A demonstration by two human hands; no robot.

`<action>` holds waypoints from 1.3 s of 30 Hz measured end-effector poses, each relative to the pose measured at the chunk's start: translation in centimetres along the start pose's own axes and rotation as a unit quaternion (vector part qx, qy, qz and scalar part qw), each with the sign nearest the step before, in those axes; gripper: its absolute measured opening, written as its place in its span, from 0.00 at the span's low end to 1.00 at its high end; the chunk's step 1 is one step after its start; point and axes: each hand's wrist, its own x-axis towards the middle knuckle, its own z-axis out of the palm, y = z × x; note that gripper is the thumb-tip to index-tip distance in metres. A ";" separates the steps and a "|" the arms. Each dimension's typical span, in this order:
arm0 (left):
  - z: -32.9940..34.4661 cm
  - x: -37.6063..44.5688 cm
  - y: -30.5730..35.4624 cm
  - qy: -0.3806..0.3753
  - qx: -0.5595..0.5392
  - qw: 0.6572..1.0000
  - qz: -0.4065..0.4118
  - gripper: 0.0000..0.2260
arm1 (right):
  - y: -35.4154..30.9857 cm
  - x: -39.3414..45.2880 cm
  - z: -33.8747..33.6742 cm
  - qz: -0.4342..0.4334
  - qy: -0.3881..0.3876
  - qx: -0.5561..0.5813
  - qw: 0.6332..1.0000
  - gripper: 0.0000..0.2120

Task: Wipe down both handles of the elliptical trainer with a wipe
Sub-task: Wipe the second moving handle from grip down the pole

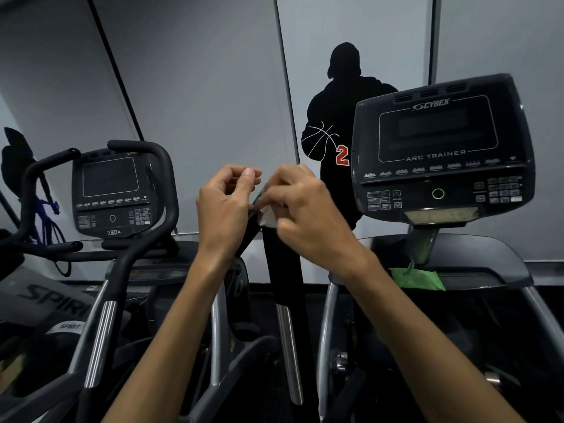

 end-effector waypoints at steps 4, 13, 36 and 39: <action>-0.6 0.0 -0.2 -0.018 0.022 1.000 -0.005 0.03 | 1.7 0.1 -1.3 0.032 0.017 0.059 0.998 0.15; -0.5 -0.7 0.4 -0.041 0.035 0.999 -0.008 0.05 | 1.8 -2.7 -0.3 0.062 0.102 0.118 0.986 0.14; 0.1 -0.6 0.6 0.016 0.066 0.997 -0.030 0.09 | 2.1 -2.6 2.3 0.208 0.224 0.246 0.920 0.10; 0.5 -1.0 1.1 0.005 0.071 0.997 -0.019 0.07 | 1.2 -1.3 2.6 0.213 0.244 0.224 0.919 0.10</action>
